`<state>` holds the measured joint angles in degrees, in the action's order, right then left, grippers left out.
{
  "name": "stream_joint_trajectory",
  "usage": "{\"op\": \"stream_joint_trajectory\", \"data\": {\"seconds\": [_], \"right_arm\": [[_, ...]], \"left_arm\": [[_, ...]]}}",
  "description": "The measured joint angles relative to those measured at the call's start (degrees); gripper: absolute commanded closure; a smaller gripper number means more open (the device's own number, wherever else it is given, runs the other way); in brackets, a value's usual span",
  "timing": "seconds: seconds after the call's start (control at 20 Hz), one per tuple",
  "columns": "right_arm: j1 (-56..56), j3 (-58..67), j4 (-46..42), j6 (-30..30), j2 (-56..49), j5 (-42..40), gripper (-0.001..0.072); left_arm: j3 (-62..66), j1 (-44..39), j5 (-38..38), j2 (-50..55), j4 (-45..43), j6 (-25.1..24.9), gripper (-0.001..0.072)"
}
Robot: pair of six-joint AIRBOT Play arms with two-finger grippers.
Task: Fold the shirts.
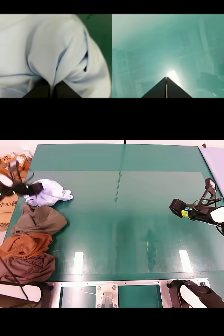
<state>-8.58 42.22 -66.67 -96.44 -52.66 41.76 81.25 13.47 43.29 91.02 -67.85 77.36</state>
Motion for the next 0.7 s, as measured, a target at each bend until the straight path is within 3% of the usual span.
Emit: {"op": "stream_joint_trajectory", "data": {"seconds": [0.35,0.65,0.7], "right_arm": [[-10.5,3.4,-0.1,2.3,0.0,8.6,0.0698],[-13.1,5.4,0.2,3.7,0.0,11.0,0.0697],[-13.2,5.5,0.2,3.8,0.0,11.3,0.0652]], "left_arm": [[12.9,-17.2,8.1,-12.2,1.8,2.5,0.0689],[11.9,-34.5,13.4,-13.3,3.9,5.9,0.0686],[10.8,-36.8,13.9,-12.4,3.9,6.4,0.0582]]}}
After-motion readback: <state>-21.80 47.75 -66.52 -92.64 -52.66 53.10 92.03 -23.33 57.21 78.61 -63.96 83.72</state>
